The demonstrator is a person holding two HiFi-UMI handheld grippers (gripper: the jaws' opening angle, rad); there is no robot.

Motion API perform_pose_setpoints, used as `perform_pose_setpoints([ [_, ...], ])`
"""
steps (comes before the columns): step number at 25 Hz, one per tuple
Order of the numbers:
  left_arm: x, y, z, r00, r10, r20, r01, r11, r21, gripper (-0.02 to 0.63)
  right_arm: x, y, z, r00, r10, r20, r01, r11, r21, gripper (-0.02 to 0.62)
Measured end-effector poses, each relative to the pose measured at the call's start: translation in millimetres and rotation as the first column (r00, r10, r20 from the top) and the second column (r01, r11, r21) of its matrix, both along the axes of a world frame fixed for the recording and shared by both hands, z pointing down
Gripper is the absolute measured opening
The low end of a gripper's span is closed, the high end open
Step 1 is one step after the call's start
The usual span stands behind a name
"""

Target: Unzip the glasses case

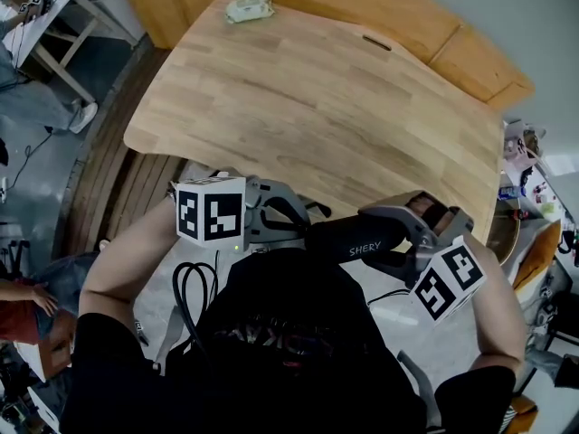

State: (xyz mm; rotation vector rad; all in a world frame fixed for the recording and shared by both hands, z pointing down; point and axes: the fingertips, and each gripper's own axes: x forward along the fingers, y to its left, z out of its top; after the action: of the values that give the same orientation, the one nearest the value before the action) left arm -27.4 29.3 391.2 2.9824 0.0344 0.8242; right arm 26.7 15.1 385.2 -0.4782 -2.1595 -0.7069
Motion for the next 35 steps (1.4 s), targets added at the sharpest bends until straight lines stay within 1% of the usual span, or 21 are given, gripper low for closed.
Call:
perform_pose_setpoints([
  [3,-3.3,-7.5,-5.8,0.996,-0.070,-0.052,0.070,0.997,-0.013,0.011,-1.8,-4.1,-1.2,0.999,0.043,0.026,-0.041,0.998,-0.049,0.342],
  [7,-10.0,-20.2,-11.5,0.982,-0.165,-0.086,0.166,0.986,0.002,0.009,-4.4,-10.2,-1.1,0.993,0.105,0.053,-0.099,0.989,-0.112,0.341],
  [10,-13.4,-25.3,-11.5,0.973,-0.220,-0.068,0.224,0.973,0.056,0.009,-4.1,-11.4,2.6,0.987,0.150,0.064,-0.140,0.980,-0.144,0.341],
  [13,-14.9,-28.2,-12.8,0.966,-0.254,-0.048,0.258,0.958,0.123,0.009,-2.8,-12.4,6.4,0.979,0.190,0.073,-0.175,0.969,-0.172,0.339],
  [15,-15.0,-30.2,-15.9,0.961,-0.270,-0.064,0.277,0.952,0.130,0.009,-2.5,-13.1,7.1,0.973,0.217,0.085,-0.196,0.959,-0.203,0.339],
  [20,-11.1,-26.3,-26.0,0.942,-0.293,-0.160,0.309,0.947,0.084,0.009,1.4,-5.0,6.2,0.963,0.254,0.094,-0.219,0.935,-0.279,0.339],
  [23,-9.9,-21.1,-32.7,0.929,-0.294,-0.223,0.313,0.948,0.057,0.009,0.2,0.8,3.5,0.961,0.251,0.116,-0.206,0.930,-0.304,0.339],
  [28,-11.5,-9.2,-36.2,0.931,-0.257,-0.259,0.278,0.959,0.048,0.010,-2.3,11.4,-0.2,0.966,0.224,0.127,-0.173,0.930,-0.326,0.339],
  [32,-11.0,-4.6,-39.5,0.914,-0.258,-0.312,0.276,0.961,0.015,0.011,-2.1,17.3,-2.0,0.969,0.216,0.120,-0.163,0.924,-0.346,0.339],
  [35,-10.3,-3.3,-40.0,0.907,-0.265,-0.328,0.281,0.960,0.000,0.011,-1.5,19.3,-1.0,0.971,0.211,0.113,-0.158,0.921,-0.357,0.339],
])
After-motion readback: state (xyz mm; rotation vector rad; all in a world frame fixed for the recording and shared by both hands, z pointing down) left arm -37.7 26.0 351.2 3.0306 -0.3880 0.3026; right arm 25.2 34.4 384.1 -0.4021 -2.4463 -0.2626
